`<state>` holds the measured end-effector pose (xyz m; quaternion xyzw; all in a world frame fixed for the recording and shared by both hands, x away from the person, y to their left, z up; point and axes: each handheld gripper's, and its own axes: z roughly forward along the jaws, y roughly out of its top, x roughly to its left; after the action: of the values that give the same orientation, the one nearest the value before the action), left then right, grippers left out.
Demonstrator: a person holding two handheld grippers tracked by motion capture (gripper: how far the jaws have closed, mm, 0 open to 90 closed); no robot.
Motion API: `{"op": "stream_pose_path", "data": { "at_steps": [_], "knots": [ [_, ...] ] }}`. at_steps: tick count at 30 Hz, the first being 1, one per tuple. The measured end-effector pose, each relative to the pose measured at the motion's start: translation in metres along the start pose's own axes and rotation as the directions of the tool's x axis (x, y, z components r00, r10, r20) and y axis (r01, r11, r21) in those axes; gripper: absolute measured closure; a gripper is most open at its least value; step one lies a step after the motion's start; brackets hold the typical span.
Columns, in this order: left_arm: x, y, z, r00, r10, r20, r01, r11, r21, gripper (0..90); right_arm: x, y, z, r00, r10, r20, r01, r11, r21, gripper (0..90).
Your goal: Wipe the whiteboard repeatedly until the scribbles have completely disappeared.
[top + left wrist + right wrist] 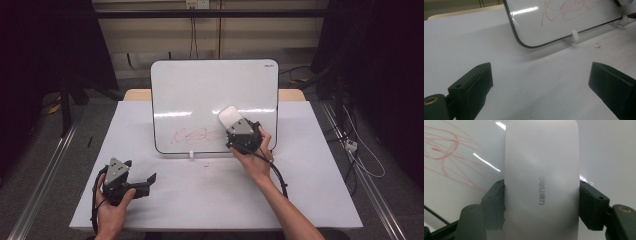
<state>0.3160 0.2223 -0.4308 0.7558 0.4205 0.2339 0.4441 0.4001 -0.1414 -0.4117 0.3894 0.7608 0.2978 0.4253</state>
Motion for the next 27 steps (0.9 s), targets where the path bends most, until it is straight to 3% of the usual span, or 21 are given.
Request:
{"op": "stream_pose_path", "data": {
  "at_steps": [6, 11, 17, 23, 27],
  "knots": [
    [-0.002, 0.001, 0.001, 0.9999, 0.011, 0.004, -0.011, 0.9999, -0.003, 5.3, 0.026, 0.005, 0.003, 0.9995, -0.022, -0.024, 0.021, 1.000, -0.009, 31.6],
    [-0.002, 0.001, 0.001, 1.0000, 0.009, 0.002, -0.009, 1.0000, 0.004, 5.3, 0.034, 0.007, 0.003, 0.9984, -0.049, -0.029, 0.049, 0.999, -0.010, 31.6],
    [-0.001, 0.000, 0.000, 1.0000, 0.008, -0.002, -0.008, 1.0000, -0.002, 5.3, 0.025, 0.006, 0.003, 0.9970, -0.063, -0.044, 0.063, 0.998, 0.000, 31.6],
    [0.000, 0.000, -0.001, 1.0000, 0.002, -0.001, -0.002, 1.0000, 0.000, 5.3, -0.008, 0.004, 0.001, 0.9997, 0.017, -0.018, -0.017, 1.000, 0.011, 31.6],
    [0.000, 0.000, -0.001, 1.0000, 0.002, 0.001, -0.002, 1.0000, -0.001, 5.3, -0.024, 0.004, 0.001, 0.9995, 0.030, -0.012, -0.030, 0.999, 0.019, 31.6]
  ]
}}
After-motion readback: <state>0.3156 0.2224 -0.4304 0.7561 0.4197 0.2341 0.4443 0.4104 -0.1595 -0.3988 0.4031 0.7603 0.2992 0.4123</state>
